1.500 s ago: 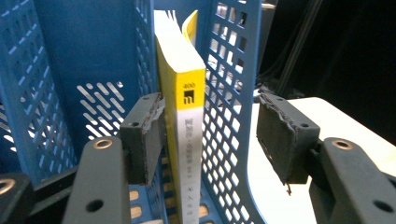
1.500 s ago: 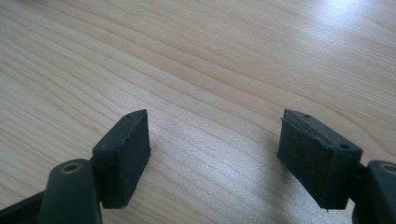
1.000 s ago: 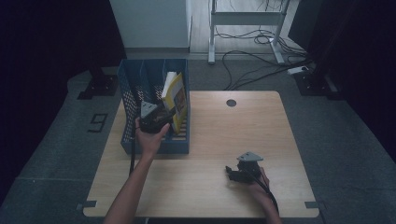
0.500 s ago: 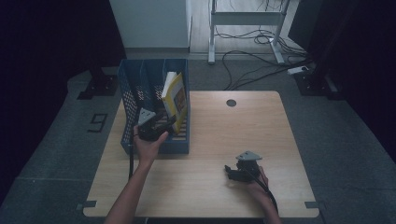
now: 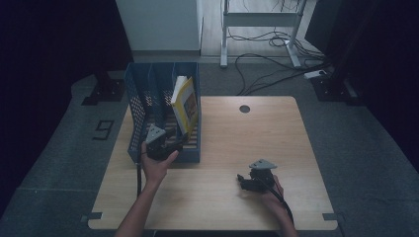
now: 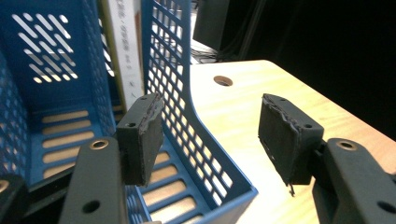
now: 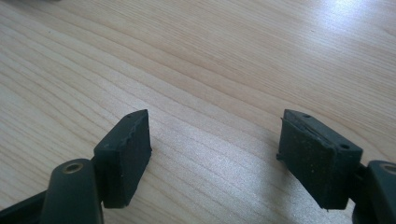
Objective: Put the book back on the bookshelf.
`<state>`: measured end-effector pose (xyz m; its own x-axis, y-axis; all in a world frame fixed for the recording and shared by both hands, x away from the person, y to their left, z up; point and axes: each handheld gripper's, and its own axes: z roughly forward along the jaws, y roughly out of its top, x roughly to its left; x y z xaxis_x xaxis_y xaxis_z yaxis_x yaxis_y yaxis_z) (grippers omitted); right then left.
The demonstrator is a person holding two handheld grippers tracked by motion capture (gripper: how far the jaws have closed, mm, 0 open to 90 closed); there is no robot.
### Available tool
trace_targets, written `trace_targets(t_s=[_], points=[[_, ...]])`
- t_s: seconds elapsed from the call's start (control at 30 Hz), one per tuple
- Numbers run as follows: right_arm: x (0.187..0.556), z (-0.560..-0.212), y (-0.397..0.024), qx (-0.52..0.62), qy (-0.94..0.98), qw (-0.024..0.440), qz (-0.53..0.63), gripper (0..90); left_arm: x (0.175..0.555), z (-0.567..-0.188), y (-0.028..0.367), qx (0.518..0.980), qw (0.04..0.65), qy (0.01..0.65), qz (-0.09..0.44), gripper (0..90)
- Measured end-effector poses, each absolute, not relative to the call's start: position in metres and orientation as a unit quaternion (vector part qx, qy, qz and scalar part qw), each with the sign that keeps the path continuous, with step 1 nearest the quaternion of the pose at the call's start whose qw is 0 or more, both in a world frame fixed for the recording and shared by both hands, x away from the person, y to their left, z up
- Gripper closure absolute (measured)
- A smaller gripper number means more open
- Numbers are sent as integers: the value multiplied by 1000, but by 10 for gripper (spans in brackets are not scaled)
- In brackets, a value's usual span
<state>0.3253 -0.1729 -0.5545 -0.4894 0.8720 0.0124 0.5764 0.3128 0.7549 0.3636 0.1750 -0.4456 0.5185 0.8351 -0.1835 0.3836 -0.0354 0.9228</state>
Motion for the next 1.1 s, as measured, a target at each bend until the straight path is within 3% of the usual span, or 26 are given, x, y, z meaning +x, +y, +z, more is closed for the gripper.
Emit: trace_targets(t_s=[1.1], points=[[337,-554,-170,457,787,202,363,247,295,-506,183,747,485,436,129,382]])
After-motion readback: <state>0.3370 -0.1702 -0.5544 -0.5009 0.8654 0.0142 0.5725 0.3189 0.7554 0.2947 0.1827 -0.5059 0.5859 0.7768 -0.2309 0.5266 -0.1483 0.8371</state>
